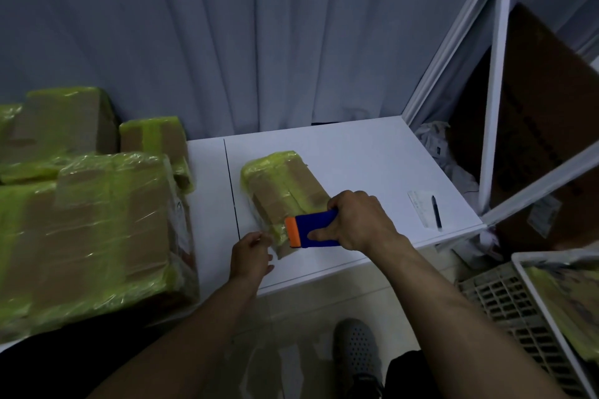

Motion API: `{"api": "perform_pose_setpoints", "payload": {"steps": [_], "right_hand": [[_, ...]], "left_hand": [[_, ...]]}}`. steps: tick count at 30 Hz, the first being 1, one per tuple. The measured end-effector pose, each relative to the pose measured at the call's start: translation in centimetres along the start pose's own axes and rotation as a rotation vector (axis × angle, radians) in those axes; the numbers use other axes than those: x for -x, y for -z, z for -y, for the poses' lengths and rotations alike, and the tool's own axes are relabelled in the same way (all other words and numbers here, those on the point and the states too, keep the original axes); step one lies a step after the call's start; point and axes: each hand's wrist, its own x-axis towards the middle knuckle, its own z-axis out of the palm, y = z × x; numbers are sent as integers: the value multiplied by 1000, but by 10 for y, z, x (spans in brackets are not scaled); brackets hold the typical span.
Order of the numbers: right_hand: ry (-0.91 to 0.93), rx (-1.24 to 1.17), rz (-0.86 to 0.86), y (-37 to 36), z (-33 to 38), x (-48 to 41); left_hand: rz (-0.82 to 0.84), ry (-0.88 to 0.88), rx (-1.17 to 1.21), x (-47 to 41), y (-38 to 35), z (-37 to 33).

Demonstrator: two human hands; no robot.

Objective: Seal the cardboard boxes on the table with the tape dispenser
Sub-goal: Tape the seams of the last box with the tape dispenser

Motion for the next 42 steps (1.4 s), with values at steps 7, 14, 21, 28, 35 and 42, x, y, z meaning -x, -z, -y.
{"api": "perform_pose_setpoints", "payload": {"steps": [7,14,21,28,35,42], "right_hand": [[-20,-25,-1,-3,0,-3],[-55,-66,-3,1,-2,-2],[-70,-127,-5,2,-11,3],[-88,-176,16,-1,-20,8],[-69,-270,28,13,-23,19],[-80,-255,2,28,-33,35]], "left_hand": [[-123,-167,-55,-7,-4,-2],[109,-328,-131,11,-5,8],[182,-824,-651,-2,12,-8],[197,-848,-690,-13,3,-7],[250,-878,-824,-22,10,-6],[241,-815,-930,-18,34,-9]]}}
